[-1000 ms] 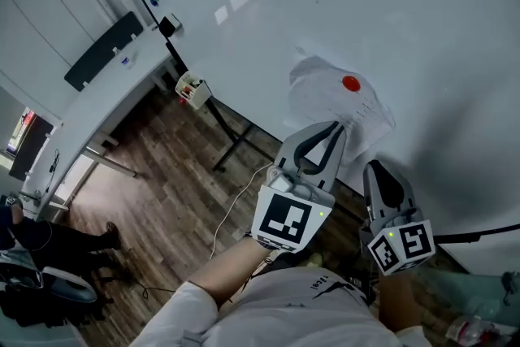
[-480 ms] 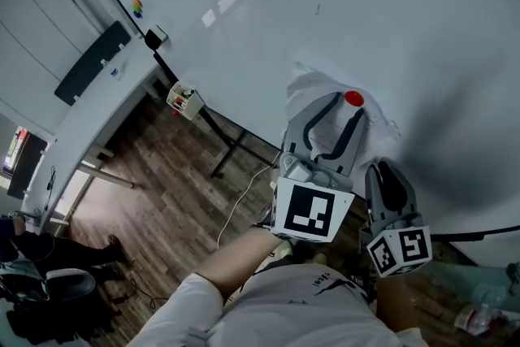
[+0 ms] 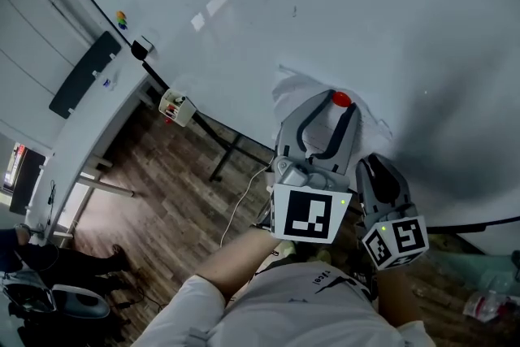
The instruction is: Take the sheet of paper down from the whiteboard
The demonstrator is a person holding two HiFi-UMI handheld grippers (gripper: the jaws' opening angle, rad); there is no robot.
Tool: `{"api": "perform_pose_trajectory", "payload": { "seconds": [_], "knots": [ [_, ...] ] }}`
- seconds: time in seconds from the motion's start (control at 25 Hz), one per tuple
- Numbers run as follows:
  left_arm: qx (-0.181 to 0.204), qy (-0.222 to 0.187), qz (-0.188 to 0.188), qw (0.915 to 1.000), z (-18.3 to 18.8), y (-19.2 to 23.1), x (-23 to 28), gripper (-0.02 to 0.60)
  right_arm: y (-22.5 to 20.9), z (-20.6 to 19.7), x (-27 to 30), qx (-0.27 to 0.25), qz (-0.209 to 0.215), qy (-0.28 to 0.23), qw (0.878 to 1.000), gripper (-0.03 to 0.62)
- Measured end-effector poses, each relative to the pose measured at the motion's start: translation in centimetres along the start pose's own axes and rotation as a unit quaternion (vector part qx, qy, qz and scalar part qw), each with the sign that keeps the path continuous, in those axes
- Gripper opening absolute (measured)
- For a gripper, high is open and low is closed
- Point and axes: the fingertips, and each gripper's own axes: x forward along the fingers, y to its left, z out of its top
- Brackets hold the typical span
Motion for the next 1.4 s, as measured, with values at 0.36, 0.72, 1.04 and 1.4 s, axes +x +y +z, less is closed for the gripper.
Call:
{"api": "perform_pose_trajectory", "payload": {
  "seconds": [0.36, 0.72, 1.04, 1.4],
  "knots": [
    [-0.007, -0.007, -0.002, 0.9999, -0.1, -0.1, 0.0, 0.144, -0.5, 0.7, 0.2, -0.012, -0.019, -0.012, 1.000, 0.075],
    [-0.013, -0.016, -0.010, 0.9997, -0.2, -0.1, 0.0, 0.135, -0.6, 0.8, 1.3, -0.020, -0.024, -0.015, 0.999, 0.069],
    [-0.034, -0.023, -0.014, 0.9990, -0.1, 0.4, -0.4, 0.132, -0.1, 1.2, 0.7, -0.013, 0.002, -0.016, 1.000, 0.014],
    [-0.059, -0.016, 0.002, 0.9981, -0.7, -0.1, -4.9, 0.133, 1.8, 0.7, -1.0, -0.004, 0.049, 0.008, 0.999, 0.014]
  ]
}}
